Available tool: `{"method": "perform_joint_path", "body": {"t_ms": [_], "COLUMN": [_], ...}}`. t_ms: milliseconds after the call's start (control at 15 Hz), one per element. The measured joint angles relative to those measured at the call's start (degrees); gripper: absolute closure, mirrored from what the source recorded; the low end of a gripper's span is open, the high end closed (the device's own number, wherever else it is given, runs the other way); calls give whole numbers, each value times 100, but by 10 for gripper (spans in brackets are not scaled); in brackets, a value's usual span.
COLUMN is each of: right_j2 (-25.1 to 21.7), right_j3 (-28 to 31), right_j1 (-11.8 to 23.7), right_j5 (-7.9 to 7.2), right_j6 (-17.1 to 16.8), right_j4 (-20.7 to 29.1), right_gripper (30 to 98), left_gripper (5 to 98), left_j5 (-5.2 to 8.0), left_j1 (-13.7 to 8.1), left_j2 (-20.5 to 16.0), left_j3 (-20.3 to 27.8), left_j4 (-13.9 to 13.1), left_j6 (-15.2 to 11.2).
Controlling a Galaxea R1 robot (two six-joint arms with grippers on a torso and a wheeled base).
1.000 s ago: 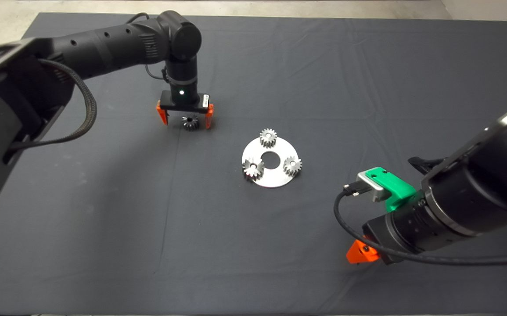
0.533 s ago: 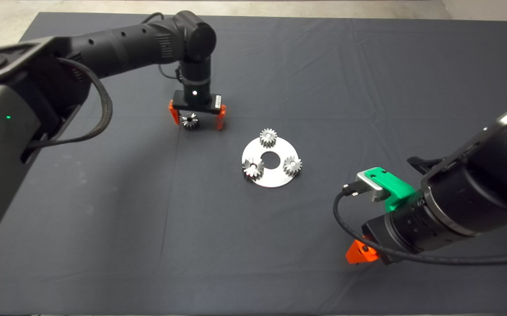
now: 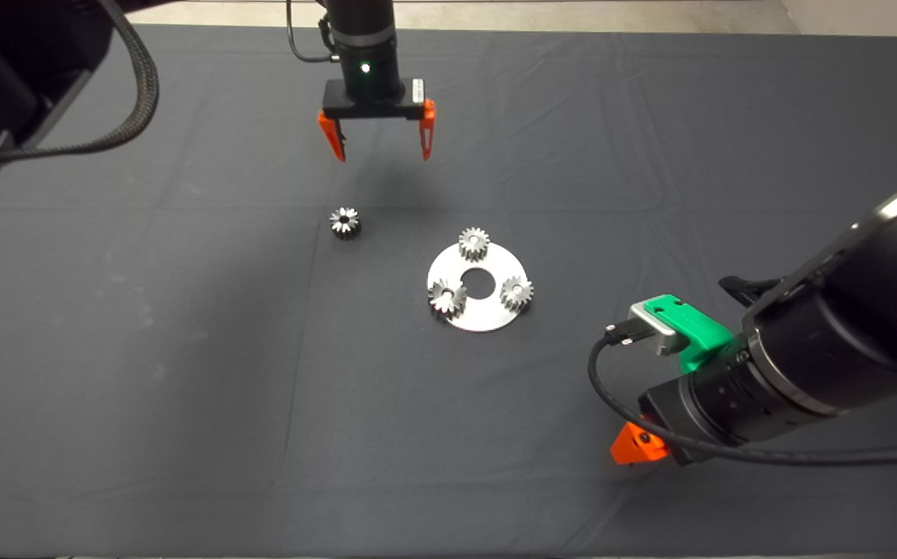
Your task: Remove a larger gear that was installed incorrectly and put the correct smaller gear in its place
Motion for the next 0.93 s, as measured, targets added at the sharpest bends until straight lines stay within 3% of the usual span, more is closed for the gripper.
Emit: {"method": "perform_joint_path", "body": {"t_ms": [333,600,933], "right_j2": [-2,-13,-13], "right_j3": [2,2,0], "right_j1": [0,0,2], "right_j5": [2,0,0], "right_j6": [0,0,0], "right_j4": [-2,0,0], "right_gripper": [345,345,345], "left_gripper": [53,53,53], "left_j5": [-1,0,0], "left_j1": [241,909,956], "left_j2": [0,-2,0], "left_j3": [607,1005,1446], "left_j4": [-27,88,245], "left_j6": [-604,-1154,-1629]}}
